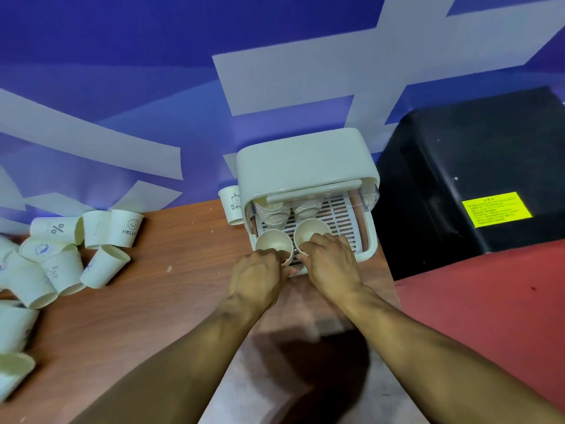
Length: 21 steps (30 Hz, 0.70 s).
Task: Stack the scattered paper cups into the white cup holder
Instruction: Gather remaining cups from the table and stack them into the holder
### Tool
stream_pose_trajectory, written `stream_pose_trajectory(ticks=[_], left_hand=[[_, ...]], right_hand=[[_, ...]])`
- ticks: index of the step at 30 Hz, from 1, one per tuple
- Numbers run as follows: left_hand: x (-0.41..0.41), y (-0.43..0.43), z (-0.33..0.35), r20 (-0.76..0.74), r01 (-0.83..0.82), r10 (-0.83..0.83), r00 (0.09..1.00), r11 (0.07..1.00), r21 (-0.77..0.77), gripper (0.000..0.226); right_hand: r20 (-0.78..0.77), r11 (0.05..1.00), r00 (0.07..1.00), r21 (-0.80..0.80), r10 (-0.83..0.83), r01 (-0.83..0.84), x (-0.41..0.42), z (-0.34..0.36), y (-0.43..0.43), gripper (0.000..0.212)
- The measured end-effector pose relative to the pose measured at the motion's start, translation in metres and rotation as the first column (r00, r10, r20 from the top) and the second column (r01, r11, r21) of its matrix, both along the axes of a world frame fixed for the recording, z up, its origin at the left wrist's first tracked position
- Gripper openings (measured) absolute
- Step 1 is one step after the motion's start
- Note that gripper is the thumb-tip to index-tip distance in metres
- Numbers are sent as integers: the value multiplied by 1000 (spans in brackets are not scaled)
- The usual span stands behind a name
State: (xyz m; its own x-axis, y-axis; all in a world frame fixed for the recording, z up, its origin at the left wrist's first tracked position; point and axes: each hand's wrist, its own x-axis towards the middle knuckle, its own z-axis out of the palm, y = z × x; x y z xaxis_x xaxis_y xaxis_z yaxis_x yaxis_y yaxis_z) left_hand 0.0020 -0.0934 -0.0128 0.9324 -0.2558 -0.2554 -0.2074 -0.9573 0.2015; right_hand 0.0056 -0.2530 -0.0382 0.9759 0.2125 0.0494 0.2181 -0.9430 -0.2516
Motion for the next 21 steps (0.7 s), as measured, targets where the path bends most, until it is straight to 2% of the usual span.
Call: stream_pose_trajectory(ticks=[3, 8, 12, 21], left_hand=[[-9, 3, 9, 6, -3, 3, 1000, 999, -45, 49], [-24, 13, 22, 43, -43, 50, 998, 988, -151, 50], [-41, 24, 32, 69, -57, 72, 995, 978, -201, 49], [-110, 83, 57, 162, -169, 209, 965, 958, -230, 38]], right_hand=[[28, 1000, 999, 28, -15, 14, -9, 0, 0, 17], [110, 995, 993, 95, -36, 26, -21, 16, 2, 34], [189, 987, 982, 162, -24, -7, -35, 40, 14, 31], [195, 944, 966, 249, 169, -215, -84, 77, 94, 25]])
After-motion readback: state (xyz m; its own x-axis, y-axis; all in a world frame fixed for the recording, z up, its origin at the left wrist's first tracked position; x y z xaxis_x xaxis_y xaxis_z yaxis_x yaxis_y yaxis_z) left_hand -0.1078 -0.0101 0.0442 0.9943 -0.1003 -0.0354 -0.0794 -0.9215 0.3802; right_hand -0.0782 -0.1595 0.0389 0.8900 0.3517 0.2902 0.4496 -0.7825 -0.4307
